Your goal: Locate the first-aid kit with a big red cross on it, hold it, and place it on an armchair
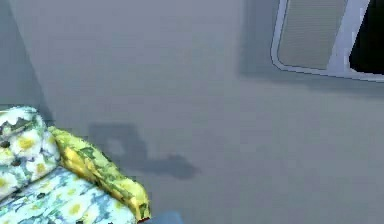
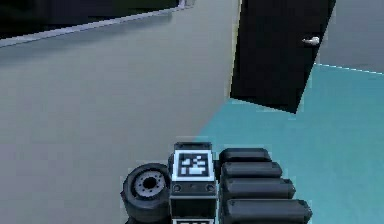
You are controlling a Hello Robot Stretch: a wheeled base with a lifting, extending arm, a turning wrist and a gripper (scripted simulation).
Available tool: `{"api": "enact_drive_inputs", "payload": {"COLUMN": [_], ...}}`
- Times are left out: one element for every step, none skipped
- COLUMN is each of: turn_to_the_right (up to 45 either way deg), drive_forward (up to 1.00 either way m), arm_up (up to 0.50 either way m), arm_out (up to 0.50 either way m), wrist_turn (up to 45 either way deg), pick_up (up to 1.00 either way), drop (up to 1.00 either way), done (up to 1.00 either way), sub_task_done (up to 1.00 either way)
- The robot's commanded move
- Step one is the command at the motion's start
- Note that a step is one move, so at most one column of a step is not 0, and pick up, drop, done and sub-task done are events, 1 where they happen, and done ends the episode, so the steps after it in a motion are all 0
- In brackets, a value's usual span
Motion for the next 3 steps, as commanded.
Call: {"api": "enact_drive_inputs", "payload": {"turn_to_the_right": [45.0,45.0,27.0], "drive_forward": [0.00,0.00,0.00], "arm_up": [0.00,0.00,0.00], "arm_out": [0.00,0.00,0.00], "wrist_turn": [0.0,0.0,0.0], "pick_up": [0.00,0.00,0.00], "drop": [0.00,0.00,0.00], "done": [0.00,0.00,0.00], "sub_task_done": [0.00,0.00,0.00]}}
